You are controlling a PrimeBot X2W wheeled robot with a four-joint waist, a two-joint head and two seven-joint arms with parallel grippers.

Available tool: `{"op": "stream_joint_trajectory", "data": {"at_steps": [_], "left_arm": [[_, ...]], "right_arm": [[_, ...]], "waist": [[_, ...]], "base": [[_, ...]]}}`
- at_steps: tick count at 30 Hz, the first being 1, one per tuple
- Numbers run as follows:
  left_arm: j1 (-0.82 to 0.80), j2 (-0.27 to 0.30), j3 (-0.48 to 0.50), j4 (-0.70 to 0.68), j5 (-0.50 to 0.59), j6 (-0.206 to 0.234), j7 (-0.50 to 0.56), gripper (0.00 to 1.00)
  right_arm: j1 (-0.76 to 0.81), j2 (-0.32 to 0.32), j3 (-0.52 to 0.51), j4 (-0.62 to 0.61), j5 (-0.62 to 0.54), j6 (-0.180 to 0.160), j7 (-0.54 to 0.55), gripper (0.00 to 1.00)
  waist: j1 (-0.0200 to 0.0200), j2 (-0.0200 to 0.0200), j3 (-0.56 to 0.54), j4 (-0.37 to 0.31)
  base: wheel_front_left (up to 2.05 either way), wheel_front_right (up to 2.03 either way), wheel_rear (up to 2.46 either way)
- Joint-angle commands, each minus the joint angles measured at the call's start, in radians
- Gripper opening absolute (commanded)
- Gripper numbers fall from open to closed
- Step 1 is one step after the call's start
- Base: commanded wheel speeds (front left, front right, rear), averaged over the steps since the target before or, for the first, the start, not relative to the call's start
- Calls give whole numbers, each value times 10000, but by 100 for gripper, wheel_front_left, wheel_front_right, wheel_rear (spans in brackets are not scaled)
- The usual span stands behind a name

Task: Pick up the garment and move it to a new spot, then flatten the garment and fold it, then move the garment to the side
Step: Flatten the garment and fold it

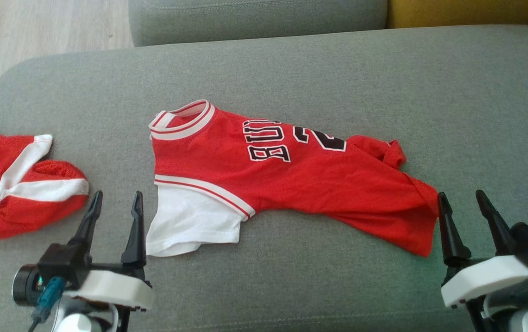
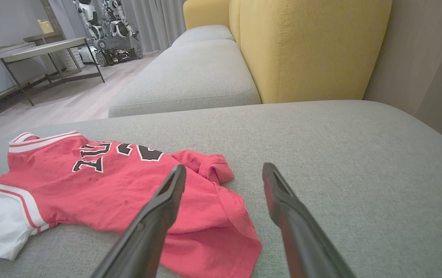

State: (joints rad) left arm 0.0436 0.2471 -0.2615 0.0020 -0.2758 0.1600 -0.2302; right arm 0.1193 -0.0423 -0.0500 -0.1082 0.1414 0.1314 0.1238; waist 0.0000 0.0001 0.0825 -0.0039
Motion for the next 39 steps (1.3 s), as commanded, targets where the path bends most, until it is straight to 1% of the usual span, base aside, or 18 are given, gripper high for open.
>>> {"op": "stream_joint_trajectory", "data": {"at_steps": [1,5,12,18,19,22,23,24,25,26,29,32,34,39], "left_arm": [[-325,204,314,-369,-28,82,-11,100],[-370,203,280,-351,-53,80,-13,100],[-704,141,171,-180,-79,-55,-104,100],[-1085,12,44,-54,-57,-166,-185,100],[-1085,12,44,-54,-57,-166,-185,100],[-1213,-43,34,40,-68,-214,-224,100],[-1249,-60,37,69,-73,-228,-236,100],[-1284,-78,36,95,-75,-244,-246,100],[-1316,-94,38,120,-77,-260,-256,100],[-1343,-108,40,145,-78,-276,-264,100],[-1382,-138,71,203,-79,-311,-284,100],[-1376,-152,138,204,-66,-308,-298,100],[-1346,-147,194,189,-55,-295,-303,100],[-1336,-149,277,168,-15,-299,-310,100]], "right_arm": [[-242,-79,194,-342,-147,-7,29,100],[-260,-133,198,-152,-704,-7,197,100],[-563,-703,355,993,-1681,-7,396,100],[-1368,-990,544,2030,-2124,-7,96,100],[-1368,-990,544,2030,-2124,-7,96,100],[-1784,-1043,504,2540,-2335,-7,-54,100],[-1895,-1043,480,2745,-2372,-7,-51,82],[-1998,-1047,451,2919,-2409,-7,-73,42],[-2094,-1043,431,3062,-2429,-7,-118,17],[-2174,-1027,418,3202,-2410,-7,-134,0],[-2262,-915,387,3271,-2238,-7,-154,0],[-2138,-835,516,2883,-1986,-7,60,0],[-2017,-780,744,2380,-1641,-7,332,0],[-1736,-900,1205,810,-729,-7,1357,0]], "waist": [[0,-1,2,2],[0,-1,41,23],[0,-1,327,141],[0,-1,679,264],[0,-1,679,264],[0,-1,791,296],[0,-1,821,305],[0,-1,848,321],[0,-1,873,333],[0,-1,889,345],[0,-1,908,369],[0,-1,935,344],[0,-1,961,273],[0,-1,1009,61]], "base": [[0,0,0],[0,0,0],[0,0,0],[0,0,0],[0,0,0],[0,0,0],[0,0,0],[0,0,0],[0,0,0],[0,0,0],[0,0,0],[0,0,0],[0,0,0],[0,0,0]]}}
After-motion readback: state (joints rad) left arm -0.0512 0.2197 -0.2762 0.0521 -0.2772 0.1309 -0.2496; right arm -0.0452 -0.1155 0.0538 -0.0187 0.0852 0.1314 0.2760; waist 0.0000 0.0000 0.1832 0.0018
